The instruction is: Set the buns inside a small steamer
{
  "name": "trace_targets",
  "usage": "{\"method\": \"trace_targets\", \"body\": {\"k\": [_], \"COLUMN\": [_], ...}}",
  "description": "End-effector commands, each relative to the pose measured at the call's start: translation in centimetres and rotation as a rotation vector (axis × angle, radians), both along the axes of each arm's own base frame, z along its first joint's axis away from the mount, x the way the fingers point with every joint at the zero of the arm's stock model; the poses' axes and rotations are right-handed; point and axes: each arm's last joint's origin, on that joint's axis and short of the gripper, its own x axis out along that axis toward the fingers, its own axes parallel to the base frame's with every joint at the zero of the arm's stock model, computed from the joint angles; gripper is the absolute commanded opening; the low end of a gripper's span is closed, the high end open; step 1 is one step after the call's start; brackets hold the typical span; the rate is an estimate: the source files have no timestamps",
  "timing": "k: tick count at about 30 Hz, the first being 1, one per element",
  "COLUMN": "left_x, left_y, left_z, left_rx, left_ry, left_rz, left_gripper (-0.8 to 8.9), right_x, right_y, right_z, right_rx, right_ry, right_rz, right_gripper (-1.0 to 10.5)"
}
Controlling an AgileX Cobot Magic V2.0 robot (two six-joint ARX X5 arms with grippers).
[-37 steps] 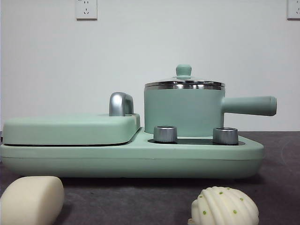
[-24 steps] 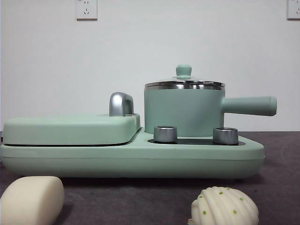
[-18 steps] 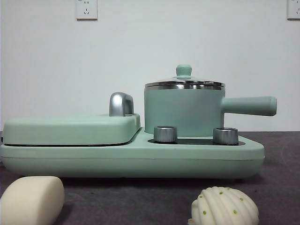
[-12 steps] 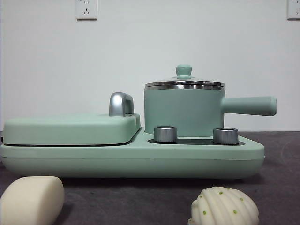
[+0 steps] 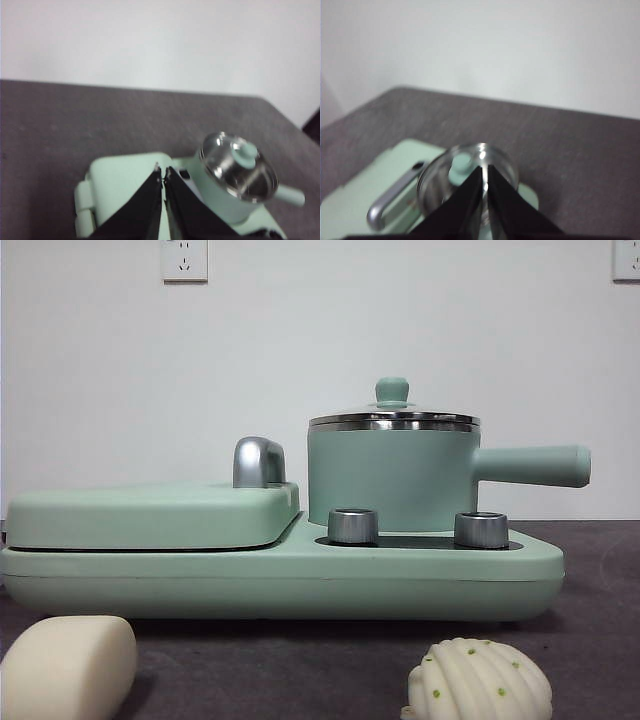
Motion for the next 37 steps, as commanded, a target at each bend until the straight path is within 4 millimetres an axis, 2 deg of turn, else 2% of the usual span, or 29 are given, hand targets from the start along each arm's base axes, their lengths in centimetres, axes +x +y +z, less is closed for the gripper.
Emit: {"method": "trace_targets", "body": {"k": [1, 10, 11, 15, 16, 21, 24, 30, 37], "left_x": [0.4, 1.5, 1.5, 1.5, 1.5, 1.8, 2.6, 5.9, 10.1], "left_y": [-0.6, -2.7, -2.8, -3.2, -3.3, -4.0, -4.8, -8.0, -13.6], "left_z": [0.3, -1.4, -1.3, -1.0, -0.9, -0.4, -0.4, -1.9, -4.8], "left_rx": [0.093, 0.303, 0.311, 0.318, 0.317, 0.307, 0.28, 0.233, 0.23], "left_ry": [-0.041, -0.025, -0.035, -0.086, -0.096, -0.159, -0.171, -0.132, -0.19], "left_rz": [-0.072, -0.274, -0.284, -0.307, -0.312, -0.334, -0.355, -0.438, -0.498], "left_gripper": [0.12, 0.42, 0.75, 2.83, 3.05, 3.11, 3.11, 3.09, 3.09], "right_x": [0.2, 0.5, 0.4, 0.4, 0.4, 0.4, 0.4, 0.4, 0.4], "right_y": [0.7, 2.3, 2.3, 2.3, 2.3, 2.3, 2.3, 2.3, 2.3], "right_z": [0.2, -0.9, -0.9, -0.9, -0.9, -0.9, -0.9, -0.9, -0.9], "right_rx": [-0.077, -0.234, -0.245, -0.253, -0.252, -0.251, -0.25, -0.242, -0.226], "right_ry": [-0.026, -0.031, -0.041, -0.048, -0.047, -0.048, -0.048, -0.042, -0.029], "right_rz": [0.055, 0.193, 0.199, 0.203, 0.203, 0.203, 0.203, 0.2, 0.195], "right_gripper": [0.1, 0.2, 0.3, 2.6, 2.7, 2.7, 2.7, 2.7, 2.7]}}
